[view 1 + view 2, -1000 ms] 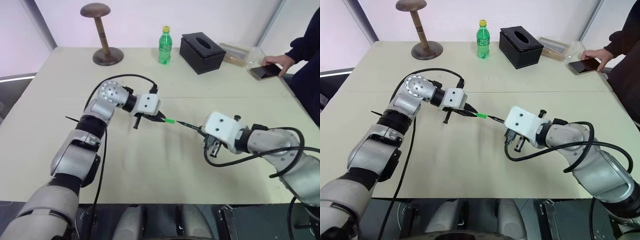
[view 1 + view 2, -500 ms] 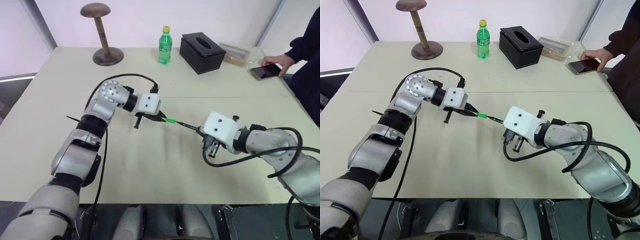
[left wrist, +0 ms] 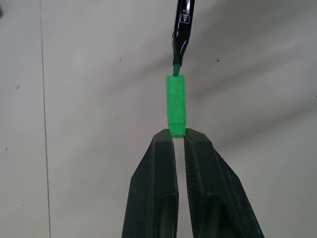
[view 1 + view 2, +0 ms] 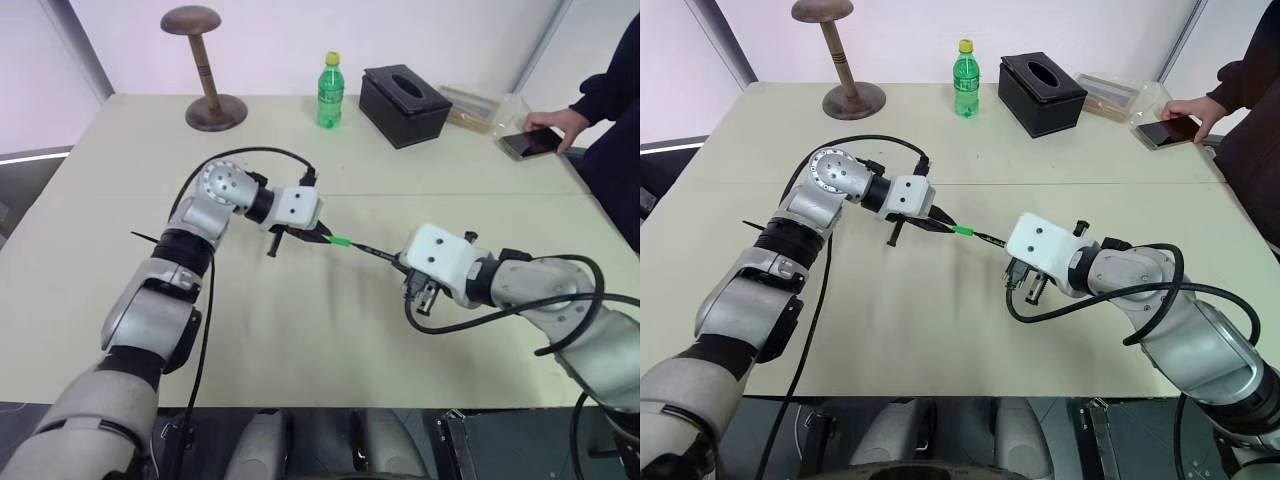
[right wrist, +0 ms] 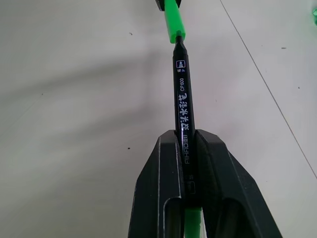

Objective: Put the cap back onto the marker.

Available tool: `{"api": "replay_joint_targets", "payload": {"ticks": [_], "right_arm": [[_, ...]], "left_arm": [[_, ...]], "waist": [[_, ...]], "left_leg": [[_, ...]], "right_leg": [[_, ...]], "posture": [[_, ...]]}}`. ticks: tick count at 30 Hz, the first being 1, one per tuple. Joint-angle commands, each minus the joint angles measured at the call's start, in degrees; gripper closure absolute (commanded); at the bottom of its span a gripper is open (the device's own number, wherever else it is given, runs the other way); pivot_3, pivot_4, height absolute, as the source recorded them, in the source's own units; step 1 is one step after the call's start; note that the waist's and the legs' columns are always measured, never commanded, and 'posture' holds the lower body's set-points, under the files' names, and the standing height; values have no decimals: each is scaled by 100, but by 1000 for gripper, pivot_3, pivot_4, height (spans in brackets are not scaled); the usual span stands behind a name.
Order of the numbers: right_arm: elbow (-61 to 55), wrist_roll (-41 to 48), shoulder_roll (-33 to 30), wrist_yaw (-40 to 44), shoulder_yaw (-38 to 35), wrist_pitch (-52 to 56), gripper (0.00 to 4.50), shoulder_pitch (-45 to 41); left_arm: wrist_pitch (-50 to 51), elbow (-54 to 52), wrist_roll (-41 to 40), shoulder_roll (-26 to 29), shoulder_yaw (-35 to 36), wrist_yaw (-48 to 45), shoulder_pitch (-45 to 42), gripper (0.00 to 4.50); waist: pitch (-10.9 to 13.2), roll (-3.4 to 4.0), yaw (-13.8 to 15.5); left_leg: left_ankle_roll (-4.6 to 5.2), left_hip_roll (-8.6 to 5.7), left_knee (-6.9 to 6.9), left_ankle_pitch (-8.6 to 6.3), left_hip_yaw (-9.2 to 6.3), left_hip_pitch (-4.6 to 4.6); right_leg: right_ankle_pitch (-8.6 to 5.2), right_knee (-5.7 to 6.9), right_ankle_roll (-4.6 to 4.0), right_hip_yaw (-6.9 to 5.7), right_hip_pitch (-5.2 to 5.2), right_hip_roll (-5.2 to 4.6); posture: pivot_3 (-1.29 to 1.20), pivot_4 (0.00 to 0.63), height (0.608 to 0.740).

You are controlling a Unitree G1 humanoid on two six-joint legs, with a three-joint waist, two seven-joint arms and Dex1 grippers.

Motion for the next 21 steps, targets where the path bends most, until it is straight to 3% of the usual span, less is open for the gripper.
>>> {"api": "replay_joint_targets", "payload": {"ticks": [1,21], "right_arm": [[-196,28,-88,13,-161,8,4475,-49],[-182,16,-78,-6,-137,-31,4475,-19]], "left_arm": [[-78,-124,-58,68,57,-22,-182,4500],[17,-329,-192,15,74,-129,-160,4500]], "waist": [[0,0,1],[0,0,0]], "left_leg": [[0,0,0,0,0,0],[0,0,0,0,0,0]], "right_leg": [[0,0,0,0,0,0],[0,0,0,0,0,0]], "posture": [[0,150,740],[0,150,740]]}}
